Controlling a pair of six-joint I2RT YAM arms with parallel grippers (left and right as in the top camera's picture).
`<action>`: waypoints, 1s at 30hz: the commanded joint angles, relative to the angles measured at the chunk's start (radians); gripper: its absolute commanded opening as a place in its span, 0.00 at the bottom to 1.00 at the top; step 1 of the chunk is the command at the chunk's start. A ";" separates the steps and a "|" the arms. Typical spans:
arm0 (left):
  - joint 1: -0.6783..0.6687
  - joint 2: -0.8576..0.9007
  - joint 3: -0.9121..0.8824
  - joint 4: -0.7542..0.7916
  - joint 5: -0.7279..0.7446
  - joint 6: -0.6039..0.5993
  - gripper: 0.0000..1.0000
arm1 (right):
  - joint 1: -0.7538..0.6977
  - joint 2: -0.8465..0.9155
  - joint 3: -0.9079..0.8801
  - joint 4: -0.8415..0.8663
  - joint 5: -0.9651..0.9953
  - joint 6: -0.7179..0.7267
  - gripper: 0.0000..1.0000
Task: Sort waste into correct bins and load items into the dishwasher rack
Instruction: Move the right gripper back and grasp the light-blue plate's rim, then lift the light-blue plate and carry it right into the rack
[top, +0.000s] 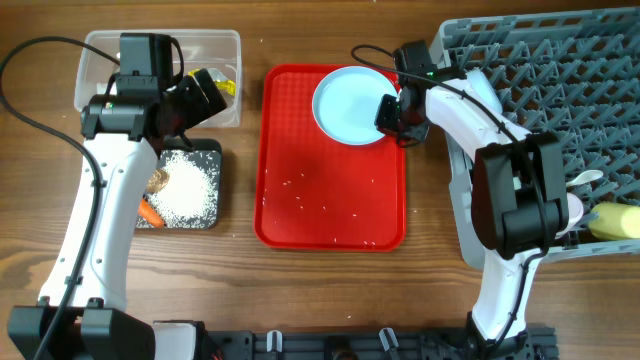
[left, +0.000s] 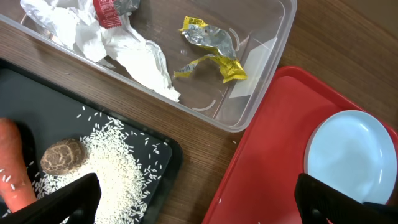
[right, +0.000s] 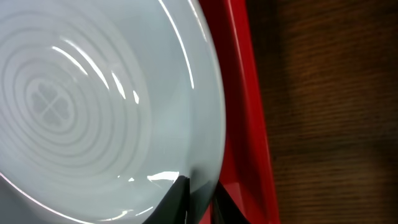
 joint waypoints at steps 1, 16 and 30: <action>0.001 -0.004 0.006 0.002 -0.006 -0.009 1.00 | 0.002 0.016 0.016 0.010 0.075 -0.073 0.04; 0.001 -0.004 0.006 0.002 -0.006 -0.009 1.00 | -0.005 -0.271 0.016 0.053 0.286 -0.420 0.04; 0.001 -0.004 0.006 0.002 -0.006 -0.009 1.00 | -0.092 -0.727 0.016 0.091 0.972 -0.575 0.04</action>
